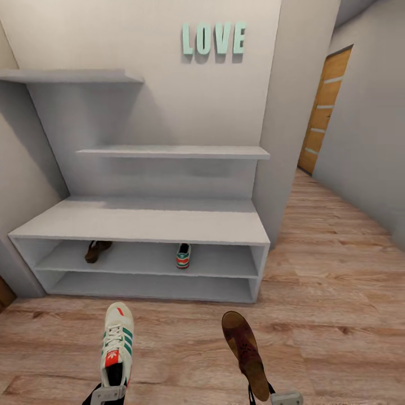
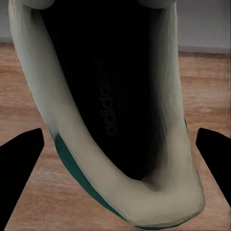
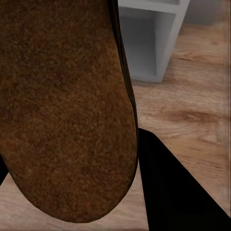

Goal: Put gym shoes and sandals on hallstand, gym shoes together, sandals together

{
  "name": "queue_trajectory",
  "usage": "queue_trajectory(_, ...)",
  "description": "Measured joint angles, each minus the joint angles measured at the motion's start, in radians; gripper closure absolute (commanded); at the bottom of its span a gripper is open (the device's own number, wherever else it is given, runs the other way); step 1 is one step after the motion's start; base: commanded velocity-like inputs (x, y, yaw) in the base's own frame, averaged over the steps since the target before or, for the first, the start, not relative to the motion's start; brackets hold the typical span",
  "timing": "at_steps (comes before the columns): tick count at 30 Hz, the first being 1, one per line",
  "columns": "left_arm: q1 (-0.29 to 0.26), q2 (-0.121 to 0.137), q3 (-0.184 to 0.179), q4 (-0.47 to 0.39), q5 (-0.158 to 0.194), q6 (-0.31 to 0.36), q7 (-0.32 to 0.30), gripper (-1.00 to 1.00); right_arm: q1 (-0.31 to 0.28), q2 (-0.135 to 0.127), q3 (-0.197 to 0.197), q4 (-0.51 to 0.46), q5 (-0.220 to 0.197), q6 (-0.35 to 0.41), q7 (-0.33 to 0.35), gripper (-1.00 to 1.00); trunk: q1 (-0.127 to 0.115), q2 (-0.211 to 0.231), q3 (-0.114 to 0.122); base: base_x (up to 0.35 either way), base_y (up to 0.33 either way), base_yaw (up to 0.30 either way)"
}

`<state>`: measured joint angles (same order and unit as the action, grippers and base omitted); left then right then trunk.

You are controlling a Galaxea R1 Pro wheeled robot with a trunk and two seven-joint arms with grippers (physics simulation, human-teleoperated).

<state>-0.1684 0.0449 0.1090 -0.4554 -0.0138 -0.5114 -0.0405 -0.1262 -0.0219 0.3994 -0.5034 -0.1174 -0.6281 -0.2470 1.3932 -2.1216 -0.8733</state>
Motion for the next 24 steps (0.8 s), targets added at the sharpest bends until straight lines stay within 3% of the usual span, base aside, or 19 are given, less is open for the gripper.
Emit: queue_trajectory(24,0.0,0.0,0.0,0.0,0.001,0.0,0.0,1.0,0.0,0.0,0.0,0.0,0.001,0.0,0.0,1.0,0.0,0.0,0.0,0.0,0.0,-0.259)
